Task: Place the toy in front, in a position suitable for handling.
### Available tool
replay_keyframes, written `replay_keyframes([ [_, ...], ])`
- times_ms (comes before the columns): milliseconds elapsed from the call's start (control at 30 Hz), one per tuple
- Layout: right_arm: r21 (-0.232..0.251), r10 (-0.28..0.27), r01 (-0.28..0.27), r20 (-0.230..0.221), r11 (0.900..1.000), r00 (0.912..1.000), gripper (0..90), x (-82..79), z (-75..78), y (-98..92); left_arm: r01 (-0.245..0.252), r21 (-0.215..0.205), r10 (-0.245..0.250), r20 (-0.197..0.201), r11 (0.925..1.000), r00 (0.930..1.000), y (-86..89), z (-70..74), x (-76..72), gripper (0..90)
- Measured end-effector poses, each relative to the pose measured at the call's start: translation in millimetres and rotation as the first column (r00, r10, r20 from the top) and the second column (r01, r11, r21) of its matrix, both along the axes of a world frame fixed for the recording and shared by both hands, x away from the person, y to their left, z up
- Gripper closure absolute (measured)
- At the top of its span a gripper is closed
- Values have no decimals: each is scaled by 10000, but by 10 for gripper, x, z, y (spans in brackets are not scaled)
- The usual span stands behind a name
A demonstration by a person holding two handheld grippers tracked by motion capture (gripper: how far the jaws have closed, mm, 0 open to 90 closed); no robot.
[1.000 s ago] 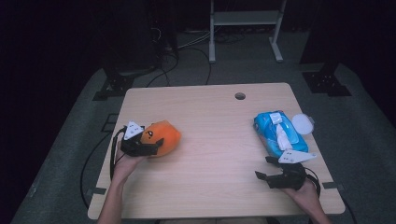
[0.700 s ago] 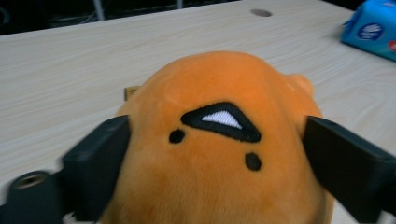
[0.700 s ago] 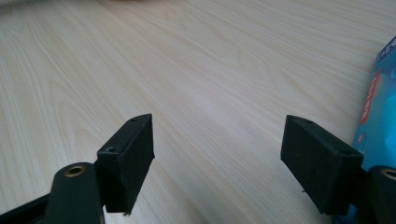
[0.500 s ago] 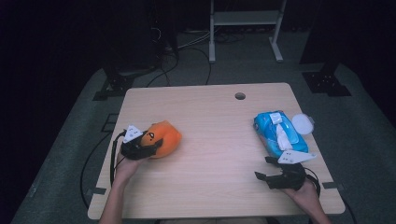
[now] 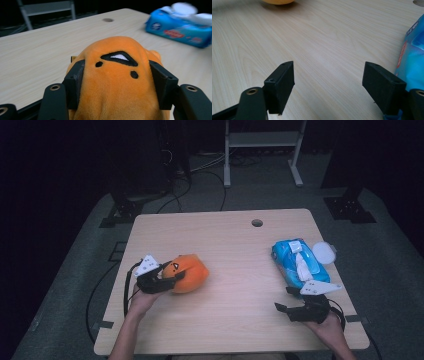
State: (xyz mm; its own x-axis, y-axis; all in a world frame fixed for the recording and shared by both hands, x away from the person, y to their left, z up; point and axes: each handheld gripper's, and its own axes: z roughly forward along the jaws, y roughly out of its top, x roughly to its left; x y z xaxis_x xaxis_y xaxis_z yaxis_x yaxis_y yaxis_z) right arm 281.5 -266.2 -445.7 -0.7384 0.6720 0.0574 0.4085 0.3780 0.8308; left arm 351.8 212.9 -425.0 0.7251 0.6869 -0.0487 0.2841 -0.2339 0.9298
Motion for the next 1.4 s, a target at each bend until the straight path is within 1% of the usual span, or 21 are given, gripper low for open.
replay_keyframes([
  [167,80,-106,105,115,9999,9999,246,-2,18,-17,833,-318,-833,8,9960,9965,-278,50,-75,387],
  [200,80,-106,105,115,9999,9999,246,-2,18,-17,833,-318,-833,8,9960,9965,-278,50,-75,387],
  [233,221,-155,150,212,9996,9997,262,-20,53,-25,1140,-522,-1143,-26,9921,9934,-399,46,-115,387],
  [367,449,-246,217,637,9988,9977,262,-59,146,-27,1834,-336,-1838,-73,9825,9829,-660,22,-195,386],
  [400,474,-242,206,763,9987,9968,263,-68,170,-28,1834,-336,-1838,-73,9825,9829,-660,22,-195,385],
  [467,529,-289,235,1044,9983,9941,263,-86,236,-30,2302,-272,-2304,-66,9728,9731,-863,-2,-265,385],
  [533,502,-312,254,1191,9984,9924,264,-85,272,-39,2395,-272,-2397,-68,9705,9708,-903,-9,-278,383],
  [567,480,-530,466,1420,9978,9884,264,-63,334,-84,2599,-217,-2602,-136,9654,9654,-1005,-31,-309,381],
  [667,393,-827,772,1660,9962,9827,272,-7,409,-157,2848,3,-2847,-273,9586,9582,-1107,-88,-351,379],
  [733,331,-952,907,1819,9953,9787,291,19,437,-184,2891,27,-2888,-322,9573,9568,-1130,-104,-358,376],
  [767,57,-1156,1170,2089,9931,9711,307,96,487,-239,2940,52,-2938,-278,9558,9555,-1174,-123,-383,373],
  [800,-32,-1207,1243,2141,9922,9693,308,134,498,-260,2949,67,-2946,-259,9555,9553,-1185,-121,-388,372],
  [867,-77,-1282,1326,2056,9911,9702,315,192,507,-286,2940,-5,-2939,-302,9558,9554,-1192,-124,-391,361],
  [900,-88,-1385,1426,1845,9897,9730,330,339,504,-353,2886,-76,-2886,-412,9574,9566,-1208,-154,-402,350],
  [933,-88,-1385,1426,1845,9897,9730,330,339,504,-353,2886,-76,-2886,-412,9574,9566,-1208,-154,-402,344],
  [967,5,-1545,1562,1509,9877,9764,338,457,483,-412,2928,36,-2925,-369,9562,9556,-1229,-188,-435,337],
  [1033,-357,-1759,1817,1273,9827,9761,363,579,438,-458,2966,318,-2959,-258,9545,9549,-1253,-195,-472,324],
  [1100,-462,-1953,2010,1056,9785,9750,381,664,399,-492,3099,773,-3098,-130,9476,9507,-1281,-192,-505,303],
  [1200,-104,-2145,2155,645,9764,9746,416,736,371,-541,3093,953,-3096,-127,9462,9508,-1292,-192,-517,276],
  [1300,-73,-2205,2209,340,9753,9748,482,768,330,-560,3032,1085,-3041,-93,9467,9526,-1293,-211,-534,265],
  [1400,-444,-2406,2404,9,9697,9706,524,802,282,-550,3121,1220,-3130,-123,9422,9497,-1297,-210,-538,249],
])
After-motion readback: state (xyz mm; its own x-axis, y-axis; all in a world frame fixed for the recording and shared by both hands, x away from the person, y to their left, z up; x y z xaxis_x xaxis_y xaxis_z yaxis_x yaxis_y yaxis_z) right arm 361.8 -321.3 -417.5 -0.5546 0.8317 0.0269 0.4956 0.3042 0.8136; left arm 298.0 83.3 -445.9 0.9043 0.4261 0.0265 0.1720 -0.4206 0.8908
